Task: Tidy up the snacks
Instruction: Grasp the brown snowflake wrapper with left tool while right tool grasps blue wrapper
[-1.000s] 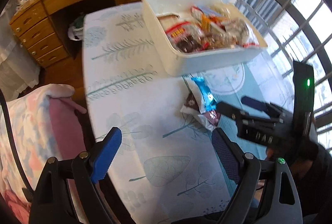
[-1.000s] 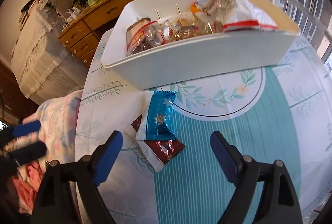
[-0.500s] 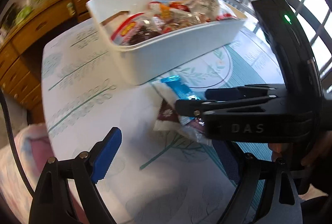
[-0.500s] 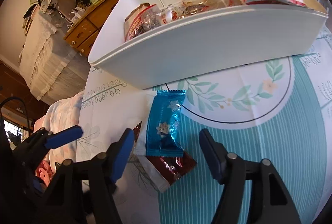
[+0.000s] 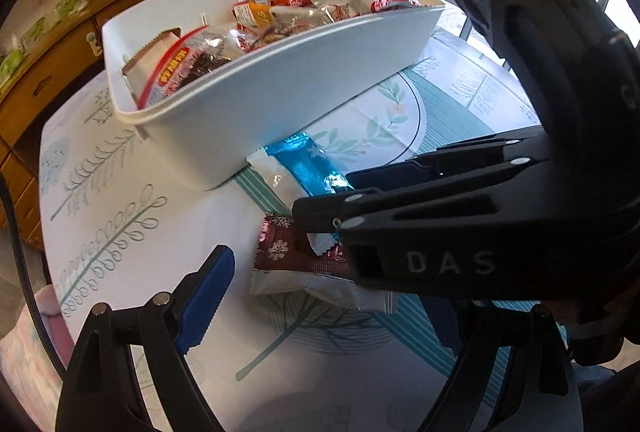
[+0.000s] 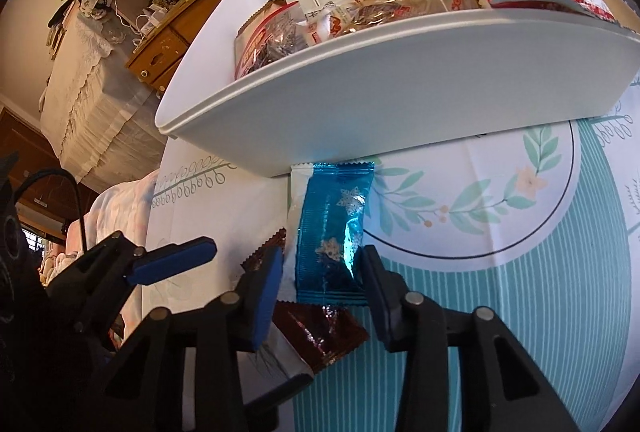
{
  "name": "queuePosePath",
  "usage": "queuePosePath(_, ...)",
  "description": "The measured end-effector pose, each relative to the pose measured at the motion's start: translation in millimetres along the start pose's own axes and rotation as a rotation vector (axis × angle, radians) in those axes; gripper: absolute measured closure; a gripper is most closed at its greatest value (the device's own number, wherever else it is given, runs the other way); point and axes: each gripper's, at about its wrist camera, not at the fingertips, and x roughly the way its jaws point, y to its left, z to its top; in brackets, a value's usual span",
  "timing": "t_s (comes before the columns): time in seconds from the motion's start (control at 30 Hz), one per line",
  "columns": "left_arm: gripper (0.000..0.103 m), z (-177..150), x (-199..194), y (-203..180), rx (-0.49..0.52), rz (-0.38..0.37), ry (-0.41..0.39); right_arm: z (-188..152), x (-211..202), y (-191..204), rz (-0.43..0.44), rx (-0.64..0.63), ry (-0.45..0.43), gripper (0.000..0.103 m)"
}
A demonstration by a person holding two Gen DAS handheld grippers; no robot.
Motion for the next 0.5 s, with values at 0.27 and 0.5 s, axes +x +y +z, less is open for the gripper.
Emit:
queuePosePath(0.27,0.022,3,17,-5,0.016,0.01,0.029,2,-13,-18,-0.077,0.019,-0.019,0.065)
queuePosePath(0.5,0.036,8,31,-9,-0.009,0.024,0.059,5,-27,-38,-0.107,0.04,-0.022,0.065)
